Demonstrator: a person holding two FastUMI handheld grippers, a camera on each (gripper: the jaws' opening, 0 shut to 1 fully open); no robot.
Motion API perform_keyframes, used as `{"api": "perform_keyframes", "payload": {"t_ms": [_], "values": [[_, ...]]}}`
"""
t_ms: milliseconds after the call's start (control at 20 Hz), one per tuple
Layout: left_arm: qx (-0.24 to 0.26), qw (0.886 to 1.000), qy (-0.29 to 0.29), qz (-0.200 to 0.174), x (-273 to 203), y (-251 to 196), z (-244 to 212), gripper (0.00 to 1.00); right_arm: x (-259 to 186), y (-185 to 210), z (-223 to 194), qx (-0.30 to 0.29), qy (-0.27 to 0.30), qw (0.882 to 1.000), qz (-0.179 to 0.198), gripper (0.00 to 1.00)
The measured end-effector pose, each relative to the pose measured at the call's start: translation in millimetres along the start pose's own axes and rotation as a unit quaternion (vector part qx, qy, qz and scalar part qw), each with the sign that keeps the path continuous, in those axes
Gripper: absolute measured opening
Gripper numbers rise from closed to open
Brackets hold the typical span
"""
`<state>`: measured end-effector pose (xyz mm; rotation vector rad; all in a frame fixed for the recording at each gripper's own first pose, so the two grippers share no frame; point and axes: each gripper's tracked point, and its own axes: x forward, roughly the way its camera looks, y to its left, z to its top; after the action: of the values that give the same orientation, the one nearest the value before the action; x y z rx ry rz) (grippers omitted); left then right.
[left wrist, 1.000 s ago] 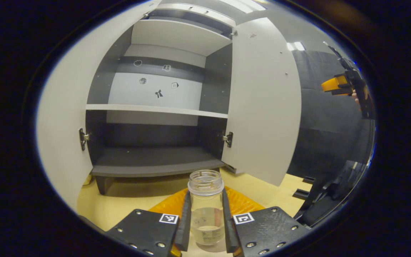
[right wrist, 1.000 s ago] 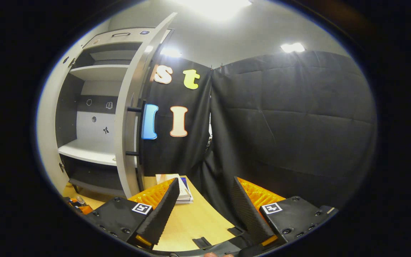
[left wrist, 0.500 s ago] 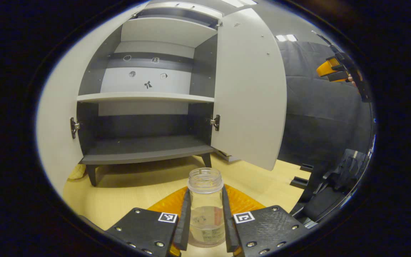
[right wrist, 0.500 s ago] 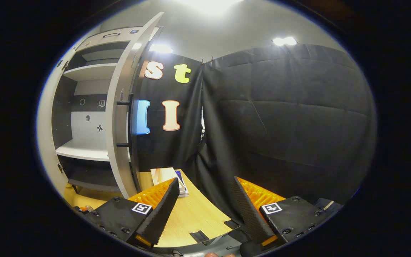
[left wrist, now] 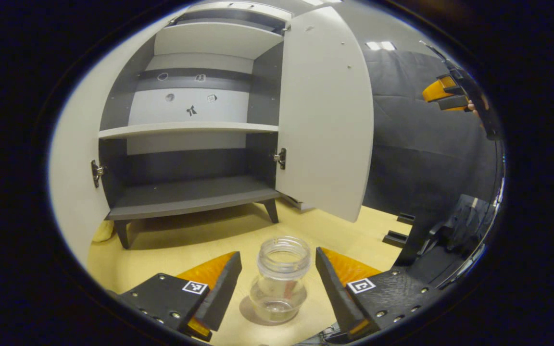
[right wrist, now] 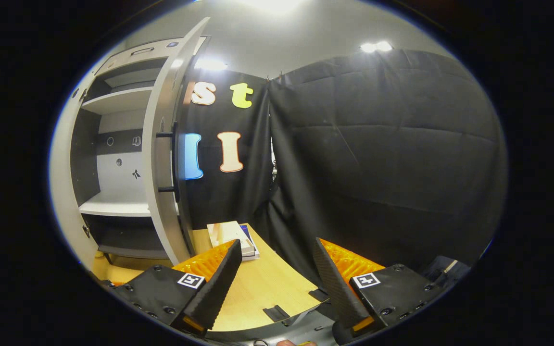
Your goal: Grasp the bottle in the cabinet with the left hand and place it on the coaster, then close the right door with the right hand and the left door with the left hand.
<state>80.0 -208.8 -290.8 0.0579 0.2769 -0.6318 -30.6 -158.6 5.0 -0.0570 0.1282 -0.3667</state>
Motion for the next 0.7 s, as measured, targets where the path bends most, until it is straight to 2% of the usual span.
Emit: {"api": "perform_keyframes", "payload": {"t_ms": [100,200,400,550,700], "values": [[-0.007,1.0,0.004,0.009,-8.0,-0.6,7.6,0.91,9.1,-1.4,1.1,0.002,0.0,1.0,0.002,0.93],[-0.014,1.0,0.002,0.023,-21.9,-1.2,21.2,0.89,24.2,-1.7,2.8,0.008,-0.001,1.0,0.007,0.95],[-0.031,0.997,-0.017,0.068,-66.0,4.1,64.8,0.9,59.7,8.7,12.8,0.012,-0.009,0.999,0.034,0.94],[-0.038,0.991,-0.036,0.122,-101.5,18.0,107.2,0.9,83.3,23.8,19.9,0.016,-0.017,0.997,0.069,0.95],[-0.034,0.973,-0.061,0.222,-139.4,48.4,157.2,0.9,104.6,33.8,29.3,0.015,-0.016,0.995,0.102,0.94]]}}
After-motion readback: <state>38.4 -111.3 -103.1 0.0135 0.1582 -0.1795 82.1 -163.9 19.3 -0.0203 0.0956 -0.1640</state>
